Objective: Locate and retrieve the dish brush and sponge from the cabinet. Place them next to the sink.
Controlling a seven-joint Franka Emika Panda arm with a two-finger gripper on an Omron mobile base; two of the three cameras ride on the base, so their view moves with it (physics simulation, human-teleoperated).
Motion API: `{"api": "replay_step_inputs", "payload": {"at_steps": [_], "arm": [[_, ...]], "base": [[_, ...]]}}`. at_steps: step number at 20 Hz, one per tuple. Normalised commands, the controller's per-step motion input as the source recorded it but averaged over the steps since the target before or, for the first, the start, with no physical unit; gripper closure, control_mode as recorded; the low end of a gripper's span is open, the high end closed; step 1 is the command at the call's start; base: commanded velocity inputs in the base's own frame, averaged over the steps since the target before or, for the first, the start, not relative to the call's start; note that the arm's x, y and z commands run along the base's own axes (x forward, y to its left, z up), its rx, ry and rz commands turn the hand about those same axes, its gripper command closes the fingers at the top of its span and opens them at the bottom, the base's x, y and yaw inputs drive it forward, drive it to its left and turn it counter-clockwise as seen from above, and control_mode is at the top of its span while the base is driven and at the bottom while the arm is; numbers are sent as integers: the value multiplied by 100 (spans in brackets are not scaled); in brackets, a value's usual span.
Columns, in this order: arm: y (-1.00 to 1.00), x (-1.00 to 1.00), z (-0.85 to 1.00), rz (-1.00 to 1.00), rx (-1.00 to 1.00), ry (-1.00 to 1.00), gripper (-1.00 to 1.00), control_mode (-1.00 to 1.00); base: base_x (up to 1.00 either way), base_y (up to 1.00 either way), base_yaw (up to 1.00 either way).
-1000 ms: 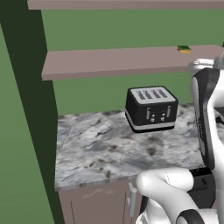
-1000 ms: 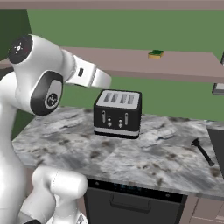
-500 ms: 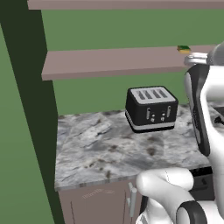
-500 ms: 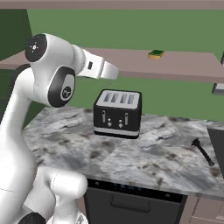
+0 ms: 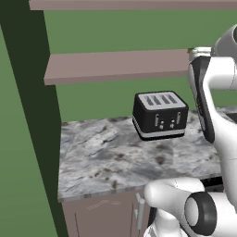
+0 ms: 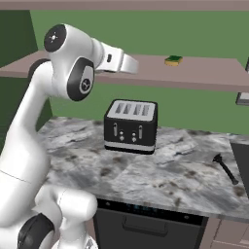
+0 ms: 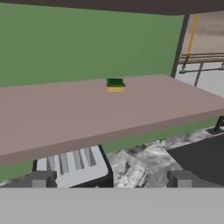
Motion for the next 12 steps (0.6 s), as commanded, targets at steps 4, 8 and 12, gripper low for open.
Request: {"api": "replay_step_inputs", "payload": {"at_steps": [4, 8, 12], "arm": [[-26, 43, -5, 0, 0, 6, -100, -100], [-33, 39, -2, 0, 0, 2, -100, -100], [-34, 40, -2, 0, 4, 0, -100, -100]], "base": [[0, 0, 0], [0, 0, 0], [0, 0, 0]]}}
